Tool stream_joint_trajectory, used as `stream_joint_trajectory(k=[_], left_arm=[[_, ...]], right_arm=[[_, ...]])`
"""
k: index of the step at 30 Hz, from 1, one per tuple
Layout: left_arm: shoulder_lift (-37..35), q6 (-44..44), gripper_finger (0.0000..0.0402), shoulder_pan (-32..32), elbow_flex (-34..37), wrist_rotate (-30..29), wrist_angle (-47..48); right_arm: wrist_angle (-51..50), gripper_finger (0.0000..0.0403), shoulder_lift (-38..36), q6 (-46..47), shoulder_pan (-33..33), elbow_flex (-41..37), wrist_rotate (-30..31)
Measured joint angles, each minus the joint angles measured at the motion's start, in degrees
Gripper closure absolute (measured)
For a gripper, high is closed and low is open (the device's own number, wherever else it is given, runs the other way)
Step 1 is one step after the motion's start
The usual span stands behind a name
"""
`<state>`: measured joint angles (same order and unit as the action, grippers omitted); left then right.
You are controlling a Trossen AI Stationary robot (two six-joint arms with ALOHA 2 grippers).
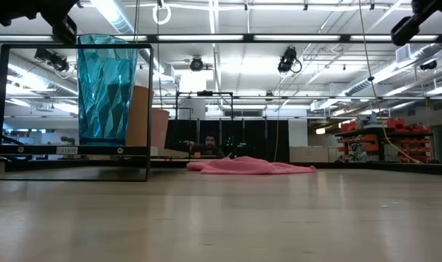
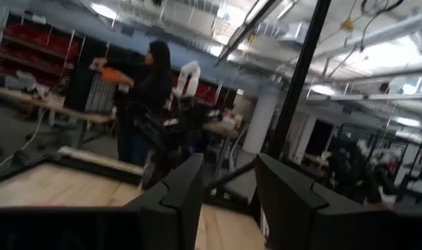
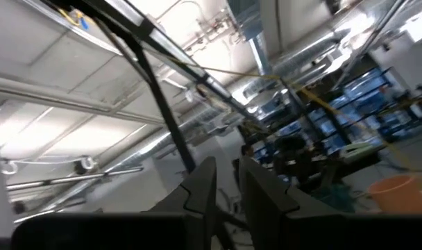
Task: Stack small to large cups/mugs on shelf
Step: Return to Home Position
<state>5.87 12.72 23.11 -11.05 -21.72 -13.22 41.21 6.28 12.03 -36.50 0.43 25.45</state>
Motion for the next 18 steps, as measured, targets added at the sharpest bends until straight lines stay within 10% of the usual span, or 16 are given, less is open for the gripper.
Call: stream_joint_trajectory(k=[18], left_arm=[[0.0, -1.1, 0.0261, -0.1, 5.0, 0.2, -6.7]], right_arm=[[-4.0, 0.033, 0.0, -0.9, 24.0, 0.0, -4.5]])
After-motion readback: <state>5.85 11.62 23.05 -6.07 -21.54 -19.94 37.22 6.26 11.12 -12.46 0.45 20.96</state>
